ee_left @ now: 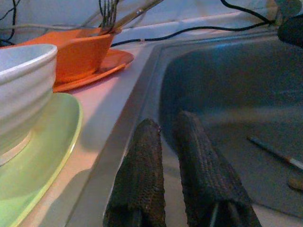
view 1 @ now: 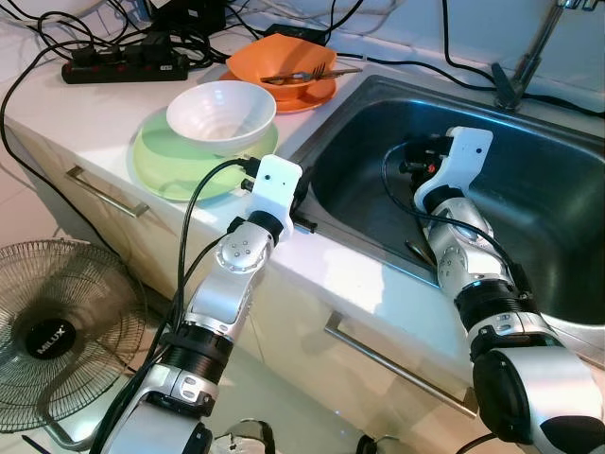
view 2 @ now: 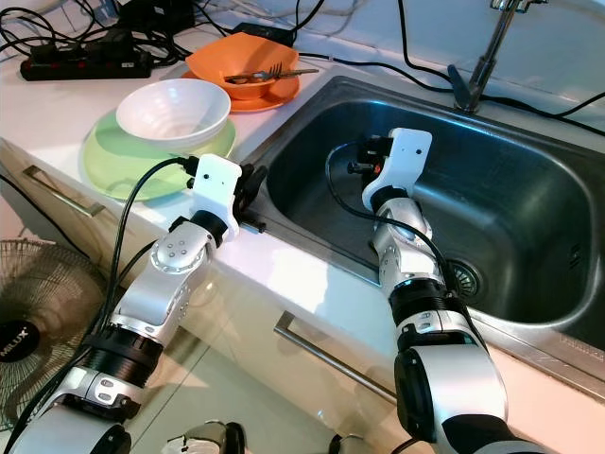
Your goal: Kitchen organization
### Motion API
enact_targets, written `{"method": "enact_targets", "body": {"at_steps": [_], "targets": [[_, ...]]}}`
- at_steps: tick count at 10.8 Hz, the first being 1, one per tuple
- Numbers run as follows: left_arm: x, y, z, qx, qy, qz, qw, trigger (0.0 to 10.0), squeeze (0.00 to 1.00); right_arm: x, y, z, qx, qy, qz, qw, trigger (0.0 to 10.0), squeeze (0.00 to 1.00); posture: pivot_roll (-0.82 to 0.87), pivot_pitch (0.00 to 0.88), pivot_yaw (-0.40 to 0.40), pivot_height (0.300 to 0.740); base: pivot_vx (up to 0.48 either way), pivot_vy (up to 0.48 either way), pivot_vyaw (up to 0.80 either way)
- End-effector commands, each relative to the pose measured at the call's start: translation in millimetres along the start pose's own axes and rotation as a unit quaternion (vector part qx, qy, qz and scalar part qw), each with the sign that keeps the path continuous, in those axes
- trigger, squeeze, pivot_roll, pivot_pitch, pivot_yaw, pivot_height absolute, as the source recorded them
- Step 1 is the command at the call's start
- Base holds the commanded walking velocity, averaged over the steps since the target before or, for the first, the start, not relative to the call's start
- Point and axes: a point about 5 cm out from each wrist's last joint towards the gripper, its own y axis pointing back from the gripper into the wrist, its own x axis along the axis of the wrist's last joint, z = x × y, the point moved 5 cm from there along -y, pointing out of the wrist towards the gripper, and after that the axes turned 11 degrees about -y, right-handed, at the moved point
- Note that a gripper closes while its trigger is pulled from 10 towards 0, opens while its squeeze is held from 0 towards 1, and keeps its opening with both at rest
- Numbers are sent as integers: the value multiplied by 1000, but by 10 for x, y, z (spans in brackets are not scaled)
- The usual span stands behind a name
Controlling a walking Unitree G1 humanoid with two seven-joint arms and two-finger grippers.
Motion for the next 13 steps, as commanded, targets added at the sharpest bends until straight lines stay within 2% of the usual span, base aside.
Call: {"method": "enact_targets", "body": {"at_steps": [1,3,5,6,8,11,13], "targets": [[-57,29,-2,10,-1,-4,1000,10000,0,130,16,-58,10,9,37,999,10000,0,57,101,16,740,0,0,0],[9,46,-99,40,-21,18,999,10000,0,311,114,-186,40,46,93,994,10000,0,44,104,17,740,0,0,0],[77,100,-212,74,-18,38,996,10000,0,399,262,-229,42,62,129,989,10000,0,28,110,15,740,0,0,0],[145,145,-280,96,-20,59,993,10000,0,405,399,-242,38,70,142,987,10000,0,25,112,13,740,0,0,0],[245,204,-347,119,-14,86,989,10000,0,381,541,-223,25,63,144,987,10000,0,22,118,10,740,0,0,0],[331,218,-333,128,-8,103,986,10000,0,368,548,-327,34,63,134,988,10000,0,20,118,2,740,0,0,0],[345,227,-325,129,-3,107,986,10000,0,396,552,-335,33,63,134,989,10000,0,19,120,0,740,0,0,0]]}}
